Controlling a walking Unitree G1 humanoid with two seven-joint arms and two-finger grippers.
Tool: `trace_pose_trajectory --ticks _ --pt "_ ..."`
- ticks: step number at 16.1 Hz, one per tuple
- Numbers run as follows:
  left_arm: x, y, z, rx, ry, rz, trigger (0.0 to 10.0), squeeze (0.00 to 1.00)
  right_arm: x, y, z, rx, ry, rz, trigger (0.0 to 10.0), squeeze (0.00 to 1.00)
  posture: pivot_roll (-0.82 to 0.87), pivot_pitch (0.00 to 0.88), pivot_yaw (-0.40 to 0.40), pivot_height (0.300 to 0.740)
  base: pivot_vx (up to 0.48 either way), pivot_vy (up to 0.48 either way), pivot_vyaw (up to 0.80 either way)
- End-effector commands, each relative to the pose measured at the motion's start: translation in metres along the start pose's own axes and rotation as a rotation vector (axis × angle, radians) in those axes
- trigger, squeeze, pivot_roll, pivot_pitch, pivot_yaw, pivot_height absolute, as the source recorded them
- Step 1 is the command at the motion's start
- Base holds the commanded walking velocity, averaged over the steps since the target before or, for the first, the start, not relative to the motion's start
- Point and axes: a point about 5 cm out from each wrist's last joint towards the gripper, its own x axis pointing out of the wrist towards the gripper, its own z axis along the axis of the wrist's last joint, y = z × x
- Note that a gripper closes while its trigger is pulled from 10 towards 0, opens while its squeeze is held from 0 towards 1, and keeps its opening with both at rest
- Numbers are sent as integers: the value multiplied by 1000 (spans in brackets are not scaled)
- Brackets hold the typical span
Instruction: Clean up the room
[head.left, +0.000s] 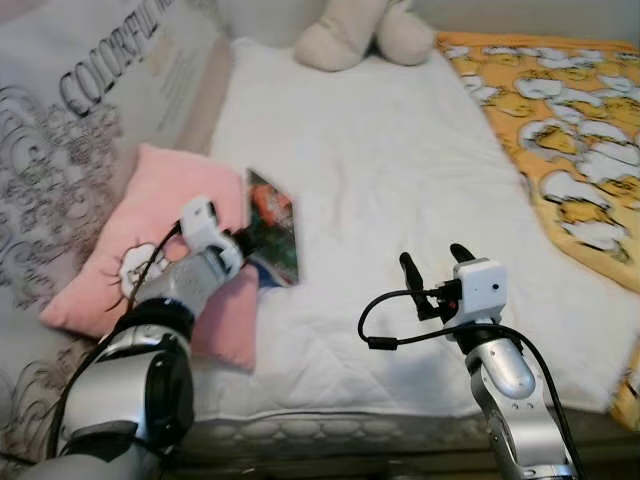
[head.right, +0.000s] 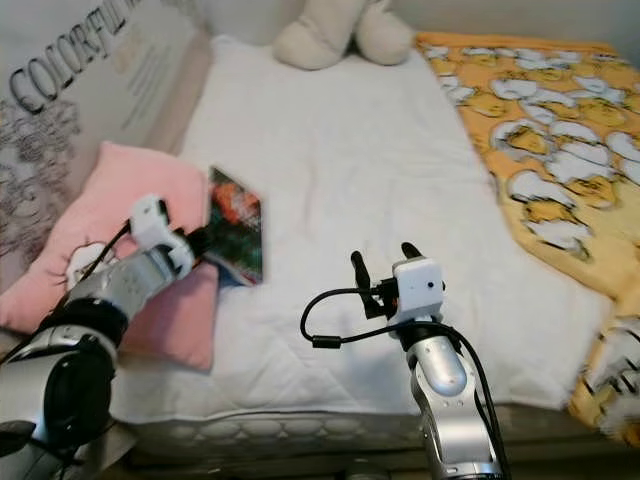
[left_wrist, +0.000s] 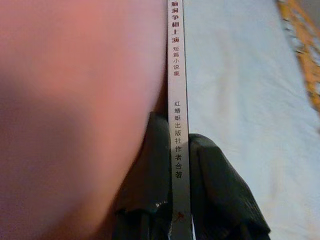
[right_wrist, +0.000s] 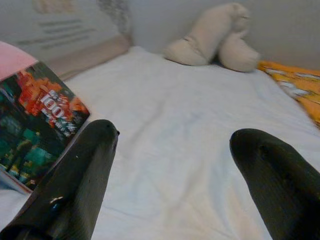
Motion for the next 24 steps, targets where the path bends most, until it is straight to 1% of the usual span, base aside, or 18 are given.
trace_pose_trajectory --ticks 1,2,4,5,7,8,10,11,12,13,15,16,18,20,21,22,23,24 --pt "-3 15 -21 15 81 76 10000 0 2 1 1 -3 -8 5 10000 0 -170 0 26 736 0 0 0" --pt "-5 22 -28 38 110 101 10000 0 2 1 0 -2 -6 3 10000 0 -169 0 27 736 0 0 0" --pt "-7 28 -37 73 149 110 10000 0 2 3 0 0 -5 6 10000 0 -168 0 24 736 0 0 0" --pt "-7 30 -41 109 172 113 10000 0 2 4 0 1 -3 10 10000 0 -166 0 21 736 0 0 0" --pt "-8 32 -44 138 186 120 10000 0 3 5 0 -2 -3 18 10000 0 -166 0 18 736 0 0 0" --pt "-7 30 -44 151 188 114 10000 0 4 5 0 -4 -4 19 10000 0 -168 0 19 736 0 0 0" --pt "-1 10 -36 148 166 42 10000 0 4 4 1 -9 -6 16 10000 0 -171 0 21 736 0 0 0" --pt "4 -7 -29 148 142 -20 10000 0 3 3 1 -9 -5 14 10000 0 -171 0 23 736 0 0 0" --pt "7 -17 -26 146 133 -57 10000 0 3 3 0 -9 -4 14 10000 0 -168 0 26 736 0 0 0" --pt "11 -46 -24 118 137 -156 10000 0 2 5 -1 -7 -1 15 10000 0 -169 0 29 736 0 0 0" --pt "12 -66 -26 62 157 -236 10000 0 2 8 -1 -8 -1 19 10000 0 -169 0 29 736 0 0 0" --pt "11 -73 -28 46 171 -268 10000 0 1 7 -2 -8 0 16 10000 0 -175 0 38 736 0 0 0" --pt "8 -74 -32 12 199 -294 10000 0 0 7 -3 -8 3 13 10000 0 -171 0 38 736 0 0 0" --pt "7 -71 -38 -21 223 -286 10000 0 1 8 -3 -8 2 18 10000 0 -169 0 40 736 0 0 0" --pt "6 -65 -45 -31 240 -248 10000 0 2 7 -3 -10 2 20 10000 0 -170 0 41 736 0 0 0" --pt "5 -53 -55 -26 251 -186 10000 0 2 7 -3 -10 2 20 10000 0 -167 0 38 736 0 0 0" --pt "3 -33 -71 12 277 -88 10000 0 2 7 -3 -11 2 25 10000 0 -165 0 33 736 0 0 0" --pt "2 -28 -73 29 279 -65 10000 0 2 7 -3 -11 2 27 10000 0 -165 0 32 736 0 0 0"
